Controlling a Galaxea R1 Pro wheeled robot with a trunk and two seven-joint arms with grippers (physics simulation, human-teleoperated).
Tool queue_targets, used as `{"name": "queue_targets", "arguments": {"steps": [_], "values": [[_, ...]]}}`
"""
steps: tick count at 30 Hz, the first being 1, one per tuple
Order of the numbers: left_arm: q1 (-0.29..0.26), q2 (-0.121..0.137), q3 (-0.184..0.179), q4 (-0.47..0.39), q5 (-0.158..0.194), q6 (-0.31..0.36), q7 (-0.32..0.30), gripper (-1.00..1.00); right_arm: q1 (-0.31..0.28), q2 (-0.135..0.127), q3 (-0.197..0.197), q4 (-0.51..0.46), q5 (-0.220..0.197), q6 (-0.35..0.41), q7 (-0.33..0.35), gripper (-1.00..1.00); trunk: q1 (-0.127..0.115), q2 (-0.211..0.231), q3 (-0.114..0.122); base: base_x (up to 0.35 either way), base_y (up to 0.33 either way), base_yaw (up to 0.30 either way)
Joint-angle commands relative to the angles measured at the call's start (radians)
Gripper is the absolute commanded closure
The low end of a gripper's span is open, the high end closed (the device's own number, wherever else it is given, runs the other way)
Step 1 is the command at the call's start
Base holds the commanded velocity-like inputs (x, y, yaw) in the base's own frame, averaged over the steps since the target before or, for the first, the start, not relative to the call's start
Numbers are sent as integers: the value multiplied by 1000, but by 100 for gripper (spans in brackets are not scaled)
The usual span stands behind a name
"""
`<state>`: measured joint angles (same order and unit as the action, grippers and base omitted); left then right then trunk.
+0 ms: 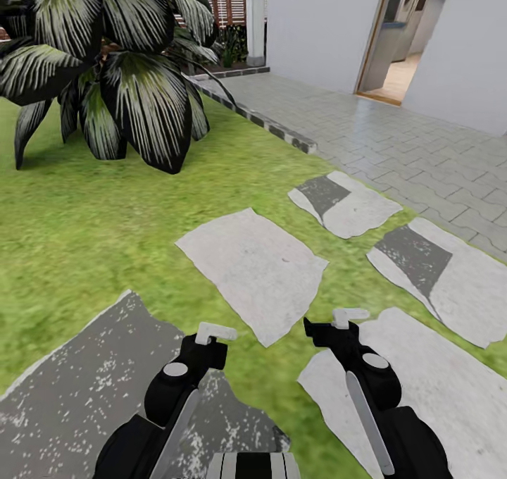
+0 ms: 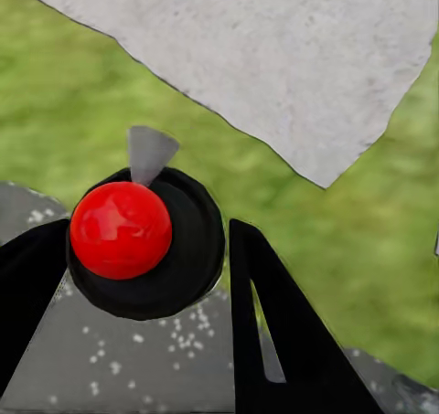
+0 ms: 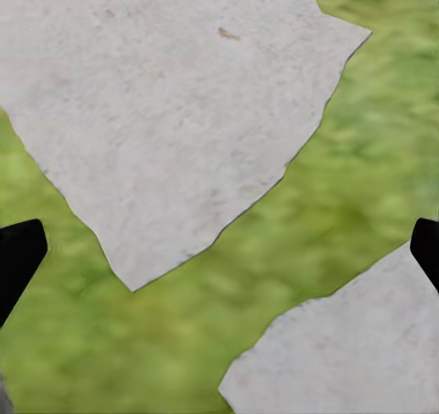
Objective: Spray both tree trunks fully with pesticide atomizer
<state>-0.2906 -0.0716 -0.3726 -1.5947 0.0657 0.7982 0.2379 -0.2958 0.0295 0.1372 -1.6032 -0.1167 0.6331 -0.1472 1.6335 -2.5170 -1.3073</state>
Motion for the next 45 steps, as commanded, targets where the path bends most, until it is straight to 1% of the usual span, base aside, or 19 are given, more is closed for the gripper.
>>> {"name": "queue_targets", "arguments": {"steps": [1, 45], "values": [[-1, 0, -1, -1, 6, 4, 8, 100, 0, 0, 1, -1, -11, 4, -9, -100, 0, 0, 0, 0, 0, 288], [-1, -1, -3, -1, 6, 2, 8, 100, 0, 1, 5, -1, -11, 5, -9, -100, 0, 0, 16, 0, 0, 288]]}}
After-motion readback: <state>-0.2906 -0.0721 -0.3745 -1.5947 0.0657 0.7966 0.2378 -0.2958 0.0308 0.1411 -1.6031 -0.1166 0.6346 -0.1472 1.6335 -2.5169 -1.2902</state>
